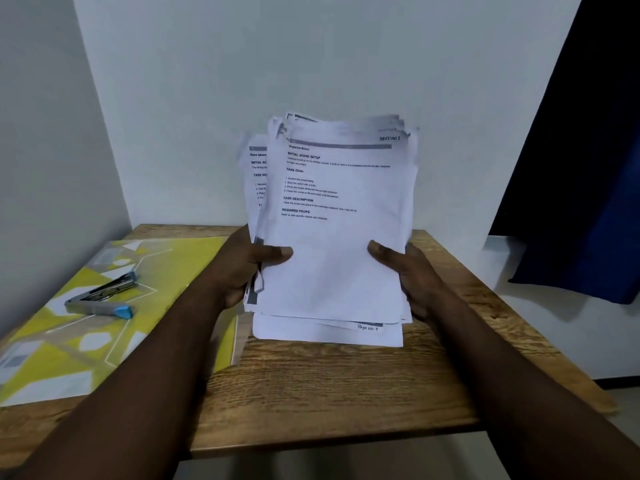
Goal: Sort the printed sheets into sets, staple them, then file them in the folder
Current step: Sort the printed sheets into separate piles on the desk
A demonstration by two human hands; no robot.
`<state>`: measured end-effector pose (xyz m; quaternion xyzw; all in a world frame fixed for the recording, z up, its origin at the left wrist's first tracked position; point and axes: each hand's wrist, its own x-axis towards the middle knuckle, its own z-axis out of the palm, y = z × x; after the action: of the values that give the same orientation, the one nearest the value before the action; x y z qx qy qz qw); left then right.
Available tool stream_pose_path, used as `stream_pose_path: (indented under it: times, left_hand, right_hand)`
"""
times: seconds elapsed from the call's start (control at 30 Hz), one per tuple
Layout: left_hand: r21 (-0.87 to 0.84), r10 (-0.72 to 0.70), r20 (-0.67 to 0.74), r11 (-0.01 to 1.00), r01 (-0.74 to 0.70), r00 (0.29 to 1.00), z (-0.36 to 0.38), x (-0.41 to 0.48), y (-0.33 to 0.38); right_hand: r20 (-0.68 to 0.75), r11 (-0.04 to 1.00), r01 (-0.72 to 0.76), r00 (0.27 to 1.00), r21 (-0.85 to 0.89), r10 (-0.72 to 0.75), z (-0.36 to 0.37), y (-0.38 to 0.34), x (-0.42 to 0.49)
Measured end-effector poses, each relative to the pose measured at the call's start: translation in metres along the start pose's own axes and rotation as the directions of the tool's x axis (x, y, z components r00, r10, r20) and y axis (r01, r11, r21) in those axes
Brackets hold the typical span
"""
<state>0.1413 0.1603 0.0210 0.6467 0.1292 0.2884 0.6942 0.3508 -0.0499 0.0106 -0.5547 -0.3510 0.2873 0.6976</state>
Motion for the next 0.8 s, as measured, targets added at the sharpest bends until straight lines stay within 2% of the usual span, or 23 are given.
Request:
stream_pose_path:
  times: [0.2, 0.3, 0.4, 0.57, 0.67, 0.8]
  left_hand:
    - [0.053, -0.056, 0.013, 0.997, 0.055, 0.998, 0.005, 0.001, -0.003]
    - [0.038, 0.078, -0.085, 0.996, -0.075, 0.993, 0.008, 0.003, 0.0]
    - [0.014, 0.247, -0.149, 0.969, -0.248, 0.958, 0.01, 0.006, 0.006]
    - [0.044, 0.383, -0.312, 0.92, -0.389, 0.87, 0.011, 0.007, 0.016]
    - [0.069, 0.337, -0.34, 0.94, -0.334, 0.878, 0.001, 0.012, 0.013]
    - [0.209, 0.225, -0.25, 0.962, -0.174, 0.942, -0.009, 0.011, 0.001]
  right_hand:
    - [-0.097, 0.991, 0.022, 0.995, -0.131, -0.035, 0.01, -0.002, 0.001]
    - [-0.122, 0.989, 0.113, 0.985, -0.095, -0.125, 0.009, -0.009, 0.006]
    - [-0.14, 0.967, 0.241, 0.958, -0.087, -0.251, 0.016, -0.025, 0.017]
    - [-0.12, 0.898, 0.357, 0.911, -0.255, -0.396, 0.032, -0.056, 0.034]
    - [-0.1, 0.923, 0.337, 0.928, -0.188, -0.359, 0.038, -0.046, 0.035]
    - [0.004, 0.976, 0.216, 0.976, -0.02, -0.216, 0.03, -0.009, 0.033]
